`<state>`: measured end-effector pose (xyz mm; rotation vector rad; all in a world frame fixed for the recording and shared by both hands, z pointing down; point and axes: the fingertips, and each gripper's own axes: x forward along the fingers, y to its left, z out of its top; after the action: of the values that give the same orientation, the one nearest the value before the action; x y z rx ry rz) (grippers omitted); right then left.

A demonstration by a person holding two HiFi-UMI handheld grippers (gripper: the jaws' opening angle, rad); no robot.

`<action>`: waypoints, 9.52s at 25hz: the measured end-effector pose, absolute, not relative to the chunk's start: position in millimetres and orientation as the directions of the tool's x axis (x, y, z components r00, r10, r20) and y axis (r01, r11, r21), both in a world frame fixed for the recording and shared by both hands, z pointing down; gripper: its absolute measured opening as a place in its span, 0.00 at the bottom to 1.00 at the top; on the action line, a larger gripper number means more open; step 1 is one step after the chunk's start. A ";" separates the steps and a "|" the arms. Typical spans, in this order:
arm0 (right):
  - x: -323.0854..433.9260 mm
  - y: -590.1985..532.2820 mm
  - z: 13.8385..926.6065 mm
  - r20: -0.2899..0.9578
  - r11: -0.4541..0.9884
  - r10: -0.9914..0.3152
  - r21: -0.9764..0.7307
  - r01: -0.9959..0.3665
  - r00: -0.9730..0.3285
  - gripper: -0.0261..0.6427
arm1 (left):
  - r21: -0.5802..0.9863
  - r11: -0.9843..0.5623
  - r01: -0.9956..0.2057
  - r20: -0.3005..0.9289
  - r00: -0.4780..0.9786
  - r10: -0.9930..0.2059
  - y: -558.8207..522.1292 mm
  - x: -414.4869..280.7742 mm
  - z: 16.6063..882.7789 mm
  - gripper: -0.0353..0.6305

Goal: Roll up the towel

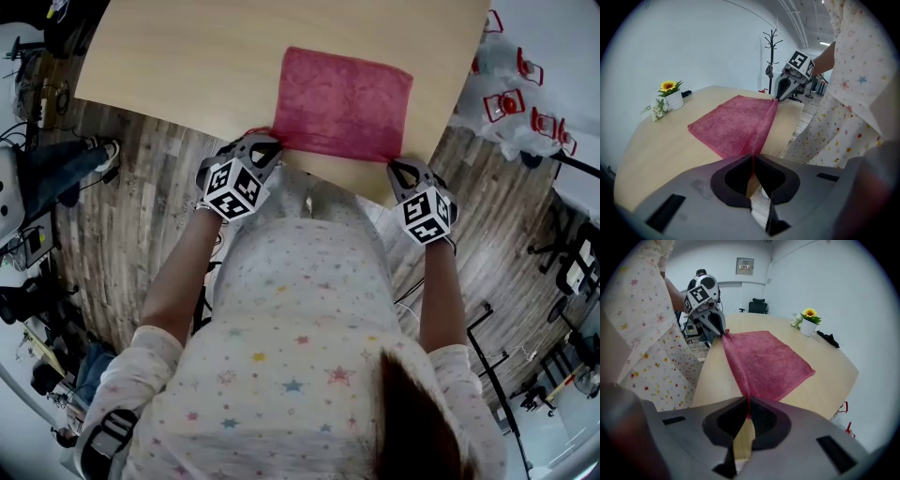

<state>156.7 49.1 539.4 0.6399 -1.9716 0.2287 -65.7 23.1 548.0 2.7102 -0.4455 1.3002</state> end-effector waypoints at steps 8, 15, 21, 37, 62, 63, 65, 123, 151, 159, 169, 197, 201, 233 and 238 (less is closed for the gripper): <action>156.8 71.4 538.1 0.894 0.869 -0.217 -0.006 -0.495 -0.392 0.06 | 0.083 -0.962 -0.262 0.786 0.611 -0.098 49.2 -68.7 547.2 0.09; 159.7 66.6 535.1 0.881 0.827 -0.197 -0.085 -0.555 -0.429 0.06 | 0.166 -0.934 -0.316 0.757 0.648 -0.085 47.4 -66.9 537.8 0.10; 159.7 45.6 530.4 0.870 0.788 -0.249 -0.074 -0.612 -0.425 0.07 | 0.169 -0.907 -0.386 0.752 0.645 -0.135 28.8 -68.8 538.4 0.10; 168.0 26.4 540.0 0.885 0.733 -0.319 0.004 -0.680 -0.340 0.18 | 0.148 -0.816 -0.558 0.759 0.593 -0.268 -8.1 -77.8 543.6 0.23; 142.0 38.3 507.9 0.819 0.760 -0.342 -0.048 -0.648 -0.462 0.18 | 0.104 -0.894 -0.435 0.634 0.722 -0.278 16.5 -48.6 495.6 0.22; 139.6 41.3 511.1 0.824 0.770 -0.336 -0.040 -0.637 -0.457 0.18 | 0.121 -0.903 -0.413 0.645 0.724 -0.244 24.2 -46.1 502.1 0.22; 135.6 45.5 516.6 0.833 0.788 -0.326 -0.021 -0.615 -0.448 0.18 | 0.129 -0.915 -0.382 0.670 0.714 -0.204 34.4 -42.4 513.4 0.22; 153.0 21.4 521.9 0.843 0.737 -0.374 0.017 -0.676 -0.387 0.18 | 0.081 -0.858 -0.508 0.734 0.612 -0.293 -6.9 -60.2 529.5 0.11; 120.1 54.1 537.7 0.862 0.840 -0.295 0.027 -0.543 -0.413 0.28 | 0.045 -0.939 -0.341 0.761 0.620 -0.189 42.0 -28.1 542.7 0.29; 123.5 42.0 540.7 0.866 0.841 -0.314 0.065 -0.537 -0.389 0.23 | 0.004 -0.933 -0.360 0.777 0.589 -0.224 27.1 -30.3 546.9 0.24; 123.4 62.3 534.1 0.872 0.864 -0.242 -0.006 -0.503 -0.426 0.09 | 0.053 -0.950 -0.308 0.793 0.591 -0.147 46.6 -42.7 544.3 0.11; 135.8 16.8 539.6 0.875 0.772 -0.307 -0.002 -0.636 -0.375 0.12 | 0.160 -0.874 -0.460 0.776 0.605 -0.177 -4.7 -42.0 547.7 0.11; 137.1 18.0 541.2 0.876 0.776 -0.308 0.005 -0.631 -0.372 0.13 | 0.160 -0.870 -0.466 0.771 0.609 -0.185 -3.0 -43.8 546.9 0.11; 117.6 43.1 538.9 0.872 0.827 -0.301 0.037 -0.561 -0.386 0.26 | 0.097 -0.929 -0.357 0.754 0.636 -0.166 42.4 -21.6 542.3 0.25; 120.9 40.0 540.1 0.876 0.829 -0.301 0.045 -0.558 -0.377 0.20 | 0.040 -0.937 -0.347 0.775 0.602 -0.190 32.8 -22.0 544.6 0.20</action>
<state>120.9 40.0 540.1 0.6355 -1.9884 0.3155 -22.0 32.8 544.6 2.6416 -0.4469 1.2455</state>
